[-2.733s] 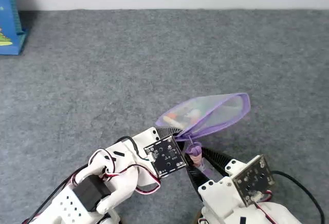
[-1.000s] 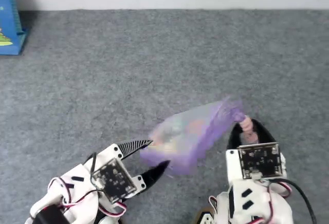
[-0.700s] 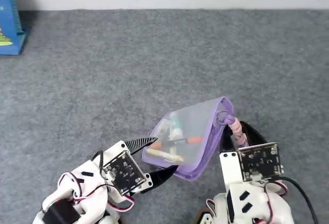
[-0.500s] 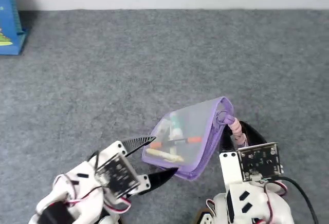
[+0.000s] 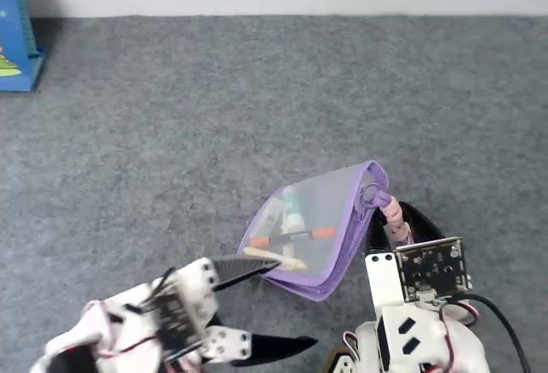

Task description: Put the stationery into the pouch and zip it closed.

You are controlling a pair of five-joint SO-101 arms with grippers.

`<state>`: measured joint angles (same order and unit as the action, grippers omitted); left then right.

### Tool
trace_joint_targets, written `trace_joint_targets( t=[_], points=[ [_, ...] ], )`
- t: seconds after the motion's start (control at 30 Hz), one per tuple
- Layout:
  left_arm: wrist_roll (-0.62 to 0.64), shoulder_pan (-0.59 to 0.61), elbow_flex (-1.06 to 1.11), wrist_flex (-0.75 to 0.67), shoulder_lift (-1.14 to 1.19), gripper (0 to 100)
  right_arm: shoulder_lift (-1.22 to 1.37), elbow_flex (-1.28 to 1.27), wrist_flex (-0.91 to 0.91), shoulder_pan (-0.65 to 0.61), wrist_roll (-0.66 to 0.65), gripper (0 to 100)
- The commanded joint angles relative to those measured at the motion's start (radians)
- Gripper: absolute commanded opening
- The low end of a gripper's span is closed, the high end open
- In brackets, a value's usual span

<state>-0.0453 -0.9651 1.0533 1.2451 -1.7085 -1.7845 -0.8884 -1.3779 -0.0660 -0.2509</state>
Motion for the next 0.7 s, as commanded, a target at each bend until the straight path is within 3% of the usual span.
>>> trace_joint_targets(
  t=[0.0,0.23,0.4,0.67],
  points=[
    [0.015,-0.005,0.099,-0.117,0.014,34,0.021,0.008,-0.004,-0.015,0.011,0.7],
    [0.015,0.011,0.219,-0.244,0.014,31,0.021,0.005,-0.004,-0.021,0.018,0.7],
    [0.017,0.124,0.278,-0.333,0.014,31,0.021,0.005,-0.028,-0.111,0.046,0.8],
    [0.011,0.147,0.305,-0.365,0.003,16,0.021,0.003,-0.033,-0.127,0.044,0.8]
  ],
)
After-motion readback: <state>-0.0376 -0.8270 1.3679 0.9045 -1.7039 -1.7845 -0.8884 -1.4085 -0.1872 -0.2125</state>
